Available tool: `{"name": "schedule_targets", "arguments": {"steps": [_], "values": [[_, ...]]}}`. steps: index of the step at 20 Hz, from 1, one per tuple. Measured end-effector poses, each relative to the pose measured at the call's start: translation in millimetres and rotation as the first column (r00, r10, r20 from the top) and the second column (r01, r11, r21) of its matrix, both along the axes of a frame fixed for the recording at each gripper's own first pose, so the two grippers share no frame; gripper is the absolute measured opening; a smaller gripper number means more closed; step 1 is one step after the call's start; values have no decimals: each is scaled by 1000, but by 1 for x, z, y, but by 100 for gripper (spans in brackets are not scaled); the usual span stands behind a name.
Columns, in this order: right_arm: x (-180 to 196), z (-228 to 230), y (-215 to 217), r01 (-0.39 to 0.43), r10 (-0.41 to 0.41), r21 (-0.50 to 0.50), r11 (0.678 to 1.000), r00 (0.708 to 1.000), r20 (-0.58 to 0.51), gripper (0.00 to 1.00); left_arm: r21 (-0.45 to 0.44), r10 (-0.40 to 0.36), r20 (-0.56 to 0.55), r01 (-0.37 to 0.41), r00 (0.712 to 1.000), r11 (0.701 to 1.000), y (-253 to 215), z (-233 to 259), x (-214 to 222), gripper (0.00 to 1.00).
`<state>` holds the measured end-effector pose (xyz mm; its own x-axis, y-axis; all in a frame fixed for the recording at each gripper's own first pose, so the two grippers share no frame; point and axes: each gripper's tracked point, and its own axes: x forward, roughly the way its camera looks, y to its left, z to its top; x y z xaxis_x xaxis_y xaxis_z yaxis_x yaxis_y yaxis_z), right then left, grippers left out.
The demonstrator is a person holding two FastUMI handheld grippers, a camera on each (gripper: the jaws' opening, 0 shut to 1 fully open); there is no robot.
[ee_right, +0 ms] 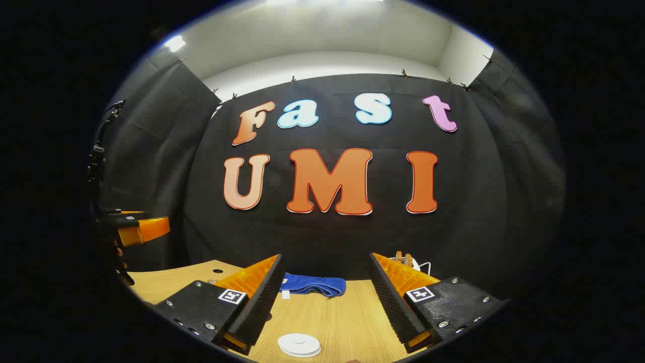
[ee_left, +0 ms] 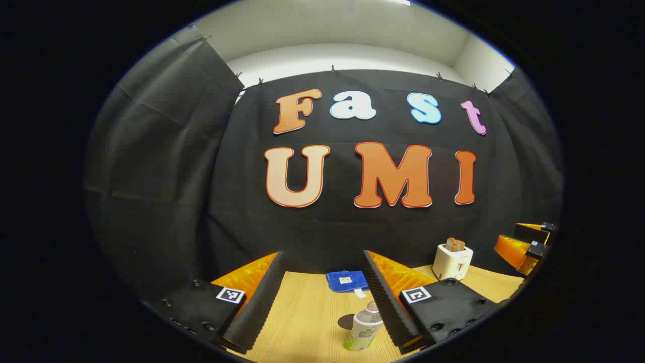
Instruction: Open the teacup lid with one hand, grasp the water bottle and pour water into the teacup with the other hand; after pouring, place the water bottle on the coaster and then close the teacup lid.
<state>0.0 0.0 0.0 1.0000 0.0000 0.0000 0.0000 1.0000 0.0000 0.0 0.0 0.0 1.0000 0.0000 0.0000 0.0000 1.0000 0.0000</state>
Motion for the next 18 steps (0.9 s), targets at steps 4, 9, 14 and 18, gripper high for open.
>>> {"name": "schedule_targets", "arguments": {"steps": [4,9,14,18], "values": [[0,-2,-1,-6,6,-7,1000,1000,6,99,-2,3,24,-3,1000,1000,-2,4,0,96],[-1,-6,2,-18,18,-11,1000,1000,4,99,-5,12,29,-12,999,1000,-4,5,-1,96],[-1,-6,4,-22,22,-22,1000,1000,9,99,-10,13,25,-13,1000,1000,-6,2,0,96],[0,-6,5,-25,25,-16,1000,1000,12,99,3,9,11,-9,1000,1000,-8,-5,3,97]]}}
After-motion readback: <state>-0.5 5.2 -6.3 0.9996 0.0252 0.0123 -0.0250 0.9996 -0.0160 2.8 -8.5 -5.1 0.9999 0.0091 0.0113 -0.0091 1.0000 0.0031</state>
